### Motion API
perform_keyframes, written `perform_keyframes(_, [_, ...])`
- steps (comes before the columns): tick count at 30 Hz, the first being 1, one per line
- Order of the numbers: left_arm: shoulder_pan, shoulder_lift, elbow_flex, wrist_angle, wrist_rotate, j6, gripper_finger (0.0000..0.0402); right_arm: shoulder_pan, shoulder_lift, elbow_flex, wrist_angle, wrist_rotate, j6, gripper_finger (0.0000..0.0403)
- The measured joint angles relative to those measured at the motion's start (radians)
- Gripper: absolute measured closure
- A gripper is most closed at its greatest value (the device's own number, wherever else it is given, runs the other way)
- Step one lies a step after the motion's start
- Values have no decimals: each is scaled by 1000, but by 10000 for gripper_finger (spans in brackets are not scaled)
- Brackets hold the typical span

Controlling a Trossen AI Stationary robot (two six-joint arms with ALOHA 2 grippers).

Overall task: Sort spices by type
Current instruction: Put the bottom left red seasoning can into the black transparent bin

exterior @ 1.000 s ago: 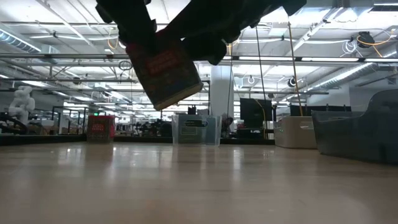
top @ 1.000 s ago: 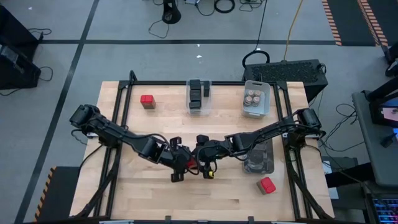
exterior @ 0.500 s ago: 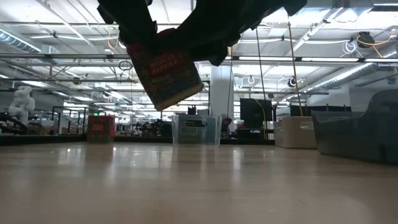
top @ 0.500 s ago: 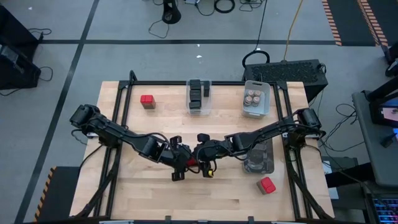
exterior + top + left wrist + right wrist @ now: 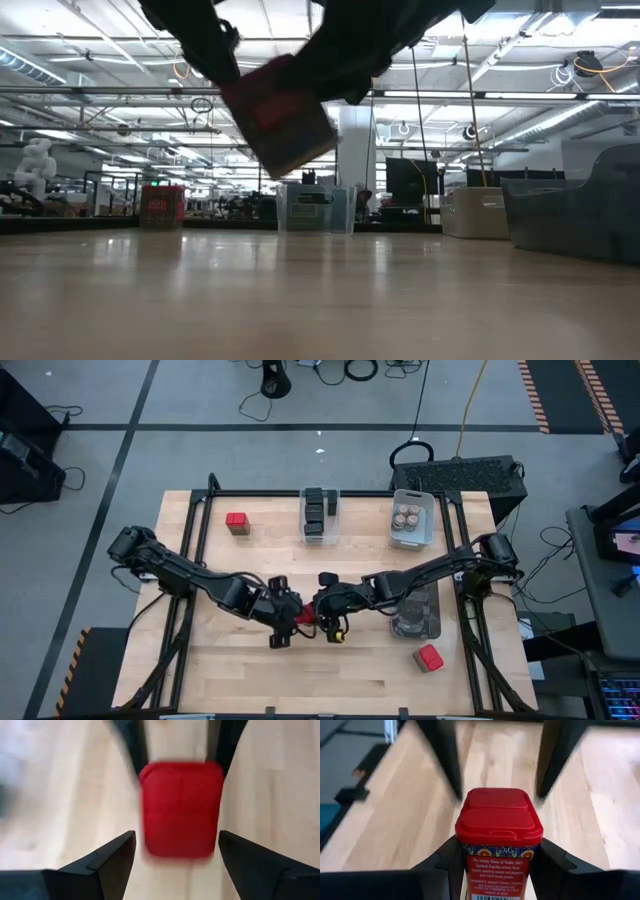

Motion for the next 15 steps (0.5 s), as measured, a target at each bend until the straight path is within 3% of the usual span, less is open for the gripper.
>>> perform_keyframes(9, [-20,-131,0,-125,-172,-9,111,-13,-77,-2,-142,-1,-25,245])
perform_keyframes(15, [-69,-195,-44,-146,-268,-52,111,-34,-274,-126,-158,12,-16,245])
